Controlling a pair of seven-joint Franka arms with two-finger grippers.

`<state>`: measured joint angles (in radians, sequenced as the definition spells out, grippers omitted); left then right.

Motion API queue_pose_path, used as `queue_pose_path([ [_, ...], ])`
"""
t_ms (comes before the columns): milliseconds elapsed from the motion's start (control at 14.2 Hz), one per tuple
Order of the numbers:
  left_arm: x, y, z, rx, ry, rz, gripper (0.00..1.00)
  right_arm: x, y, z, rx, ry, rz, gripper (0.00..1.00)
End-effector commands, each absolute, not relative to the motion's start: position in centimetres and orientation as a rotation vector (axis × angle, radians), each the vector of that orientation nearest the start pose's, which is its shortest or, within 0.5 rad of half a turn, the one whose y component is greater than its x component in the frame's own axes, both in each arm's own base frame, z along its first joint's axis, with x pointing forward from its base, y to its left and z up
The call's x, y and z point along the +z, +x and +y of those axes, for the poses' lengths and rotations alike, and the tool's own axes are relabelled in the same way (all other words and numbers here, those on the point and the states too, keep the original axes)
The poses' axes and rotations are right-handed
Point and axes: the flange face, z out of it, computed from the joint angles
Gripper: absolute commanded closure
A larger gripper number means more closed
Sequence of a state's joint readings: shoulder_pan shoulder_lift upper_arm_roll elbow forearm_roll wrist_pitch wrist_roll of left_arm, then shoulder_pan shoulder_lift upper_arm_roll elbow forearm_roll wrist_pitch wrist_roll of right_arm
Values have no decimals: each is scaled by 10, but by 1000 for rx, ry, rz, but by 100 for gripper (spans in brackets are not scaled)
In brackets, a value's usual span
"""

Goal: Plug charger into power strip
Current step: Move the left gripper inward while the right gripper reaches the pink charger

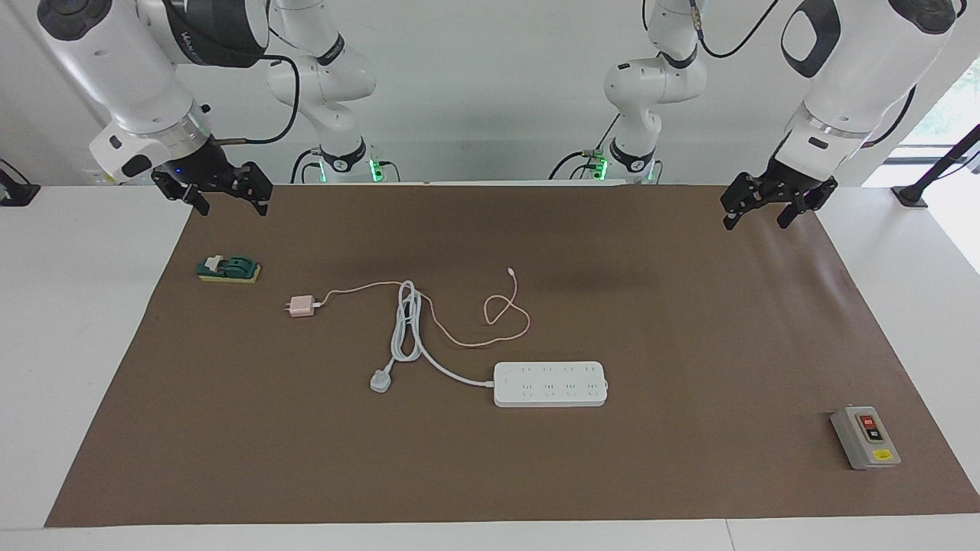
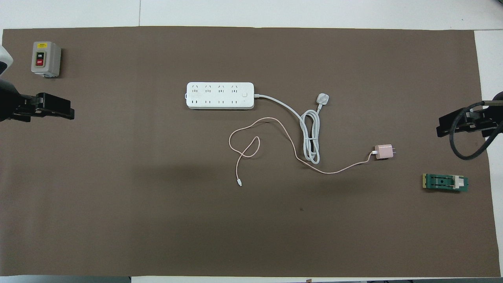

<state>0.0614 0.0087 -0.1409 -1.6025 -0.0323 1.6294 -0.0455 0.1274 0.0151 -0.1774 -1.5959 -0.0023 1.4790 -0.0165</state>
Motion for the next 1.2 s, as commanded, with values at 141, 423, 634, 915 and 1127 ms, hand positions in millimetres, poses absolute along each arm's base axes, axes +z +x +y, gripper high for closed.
queue_pose_path([
  [141, 620, 562, -44, -29, -3179, 57, 0, 592, 547, -29, 219, -3116, 26, 0],
  [423, 623, 563, -44, -41, -3181, 55, 0, 589, 540, -31, 244, -3108, 26, 0],
  [634, 623, 563, -45, -38, -3182, 57, 0, 587, 539, -39, 273, -3104, 52, 0],
  [915, 624, 563, -45, -43, -3181, 57, 0, 587, 542, -43, 252, -3111, 86, 0],
  [1127, 623, 563, -43, -46, -3181, 52, 0, 584, 549, -29, 203, -3102, 454, 0],
])
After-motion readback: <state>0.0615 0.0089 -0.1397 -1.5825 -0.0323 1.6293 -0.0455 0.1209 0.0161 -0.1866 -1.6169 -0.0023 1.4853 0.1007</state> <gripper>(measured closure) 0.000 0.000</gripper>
